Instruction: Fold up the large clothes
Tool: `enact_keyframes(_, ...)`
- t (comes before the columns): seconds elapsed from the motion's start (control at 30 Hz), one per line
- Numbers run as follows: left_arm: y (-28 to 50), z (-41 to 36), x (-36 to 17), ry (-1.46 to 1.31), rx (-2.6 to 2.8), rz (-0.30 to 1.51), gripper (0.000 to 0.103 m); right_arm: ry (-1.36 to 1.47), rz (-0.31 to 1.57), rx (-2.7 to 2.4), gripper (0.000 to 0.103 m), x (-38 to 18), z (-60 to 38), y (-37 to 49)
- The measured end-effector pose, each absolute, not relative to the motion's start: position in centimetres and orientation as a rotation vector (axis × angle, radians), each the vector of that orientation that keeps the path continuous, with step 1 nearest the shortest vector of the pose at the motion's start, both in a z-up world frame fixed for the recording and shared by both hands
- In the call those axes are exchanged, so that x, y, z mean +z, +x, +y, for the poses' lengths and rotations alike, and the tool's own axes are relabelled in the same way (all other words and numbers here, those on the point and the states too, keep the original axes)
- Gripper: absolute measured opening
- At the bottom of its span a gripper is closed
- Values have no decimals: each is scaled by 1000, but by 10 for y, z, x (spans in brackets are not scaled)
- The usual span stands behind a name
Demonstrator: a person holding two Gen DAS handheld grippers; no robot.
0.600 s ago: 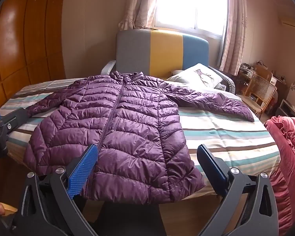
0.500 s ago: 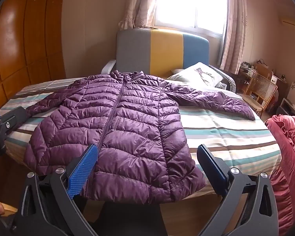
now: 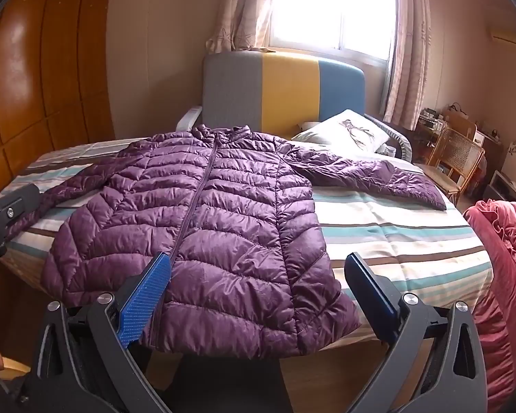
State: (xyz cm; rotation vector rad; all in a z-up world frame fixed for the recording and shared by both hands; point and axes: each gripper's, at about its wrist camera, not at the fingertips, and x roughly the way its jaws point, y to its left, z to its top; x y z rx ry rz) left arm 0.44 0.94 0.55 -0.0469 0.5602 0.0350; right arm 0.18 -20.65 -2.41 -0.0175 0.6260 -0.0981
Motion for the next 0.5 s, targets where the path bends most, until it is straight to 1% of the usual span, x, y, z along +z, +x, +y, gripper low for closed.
enact_keyframes(0.5,3,7,3,-48,38,561,101,-14,629,-104,100,-26,-209,1)
